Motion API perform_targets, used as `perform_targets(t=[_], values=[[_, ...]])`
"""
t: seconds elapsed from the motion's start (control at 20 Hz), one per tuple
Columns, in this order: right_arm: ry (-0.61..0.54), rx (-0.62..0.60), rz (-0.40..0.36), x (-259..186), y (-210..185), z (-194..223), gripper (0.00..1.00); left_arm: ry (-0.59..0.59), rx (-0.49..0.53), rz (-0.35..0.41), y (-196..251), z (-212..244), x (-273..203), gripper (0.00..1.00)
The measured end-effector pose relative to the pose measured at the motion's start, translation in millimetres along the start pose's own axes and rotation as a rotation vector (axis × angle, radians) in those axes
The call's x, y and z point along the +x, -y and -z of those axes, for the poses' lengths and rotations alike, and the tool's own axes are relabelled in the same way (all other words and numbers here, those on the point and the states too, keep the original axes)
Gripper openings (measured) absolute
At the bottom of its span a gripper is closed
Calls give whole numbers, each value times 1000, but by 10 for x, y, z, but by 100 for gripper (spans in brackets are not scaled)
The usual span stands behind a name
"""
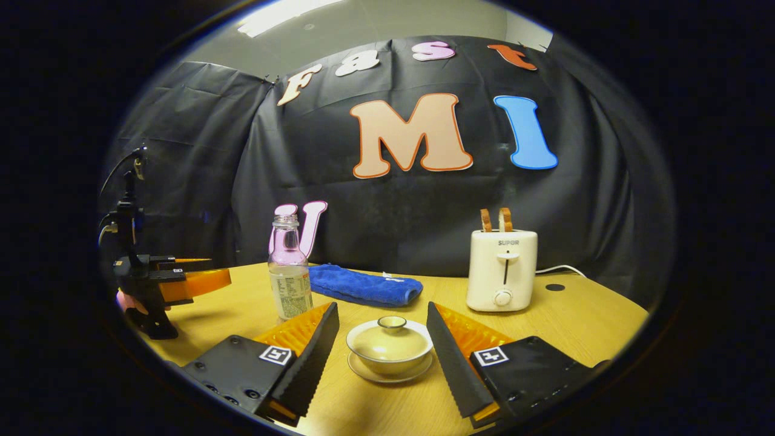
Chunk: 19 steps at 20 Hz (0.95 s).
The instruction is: Open the teacup lid with one hand, grasp the water bottle and pour water into the teacup with the other hand; after pouring, place the water bottle on the coaster and then close the teacup lid.
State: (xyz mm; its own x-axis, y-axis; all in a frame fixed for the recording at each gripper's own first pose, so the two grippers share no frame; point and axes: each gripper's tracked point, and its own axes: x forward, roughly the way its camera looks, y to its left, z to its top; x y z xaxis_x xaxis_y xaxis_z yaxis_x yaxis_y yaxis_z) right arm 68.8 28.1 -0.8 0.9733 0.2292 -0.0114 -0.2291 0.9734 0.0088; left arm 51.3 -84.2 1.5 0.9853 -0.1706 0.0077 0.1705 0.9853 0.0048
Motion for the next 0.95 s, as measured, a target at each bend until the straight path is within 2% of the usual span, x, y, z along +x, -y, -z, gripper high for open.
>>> perform_targets(t=[0.15,0.25,0.35,0.55,0.6,0.75,0.8,0.9,0.95], values=[[5,-5,114,-265,222,-24,92,-2,2,-26,-47,-4,-8,95],[11,-8,221,-413,437,-28,96,0,4,-55,-112,-3,-34,95],[15,-11,318,-549,625,-56,88,-3,1,-60,-100,7,-50,95],[24,-17,490,-738,946,-61,96,-3,2,-109,-226,-3,-143,93],[25,-17,515,-770,988,-63,88,-3,2,-113,-221,9,-155,95],[27,-19,532,-807,981,-62,96,-4,3,-132,-255,2,-187,95],[27,-19,533,-809,977,-65,87,-5,4,-140,-275,7,-190,95],[27,-19,533,-810,982,-65,92,-5,4,-144,-275,4,-209,95],[28,-20,533,-807,980,-62,87,-4,2,-143,-274,5,-210,95]])
